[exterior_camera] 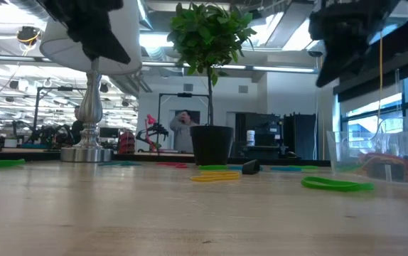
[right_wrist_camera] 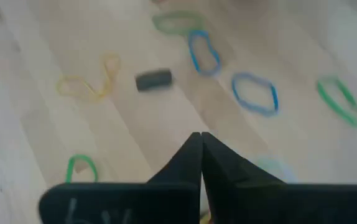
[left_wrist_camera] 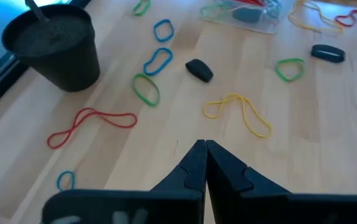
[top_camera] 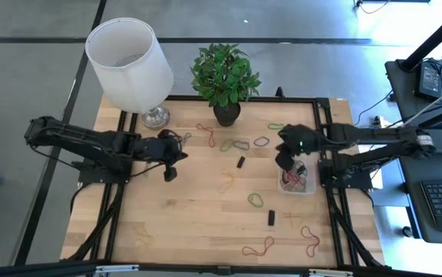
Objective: Pick and place rubber bands into bin
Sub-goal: Put the red rubber band into the transparent bin
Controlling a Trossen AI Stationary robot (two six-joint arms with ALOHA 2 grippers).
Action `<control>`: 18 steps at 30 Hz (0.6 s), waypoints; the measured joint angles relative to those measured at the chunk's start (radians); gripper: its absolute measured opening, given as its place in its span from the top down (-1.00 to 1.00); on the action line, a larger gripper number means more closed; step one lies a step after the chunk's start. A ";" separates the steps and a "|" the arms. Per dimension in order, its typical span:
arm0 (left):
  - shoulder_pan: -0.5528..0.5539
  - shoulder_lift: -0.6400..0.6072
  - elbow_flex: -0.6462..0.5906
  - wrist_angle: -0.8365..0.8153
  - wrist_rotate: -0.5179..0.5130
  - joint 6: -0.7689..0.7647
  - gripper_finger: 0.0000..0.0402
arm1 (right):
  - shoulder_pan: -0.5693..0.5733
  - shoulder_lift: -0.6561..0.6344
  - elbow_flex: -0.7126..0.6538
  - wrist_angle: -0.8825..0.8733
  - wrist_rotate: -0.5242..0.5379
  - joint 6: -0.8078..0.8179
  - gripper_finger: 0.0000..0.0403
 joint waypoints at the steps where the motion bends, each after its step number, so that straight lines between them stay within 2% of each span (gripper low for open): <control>1: 0.014 0.013 0.000 0.009 0.012 -0.003 0.98 | -0.040 -0.008 -0.014 0.039 -0.033 -0.051 0.93; 7: 0.080 0.095 0.000 0.088 0.069 -0.005 0.98 | -0.272 -0.017 -0.065 0.161 -0.239 -0.287 0.98; 11: 0.117 0.145 0.007 0.167 0.122 0.031 0.95 | -0.408 -0.017 -0.085 0.179 -0.355 -0.394 0.96; 18: 0.195 0.289 0.154 0.164 0.140 0.200 0.65 | -0.560 -0.017 -0.085 0.202 -0.458 -0.495 0.98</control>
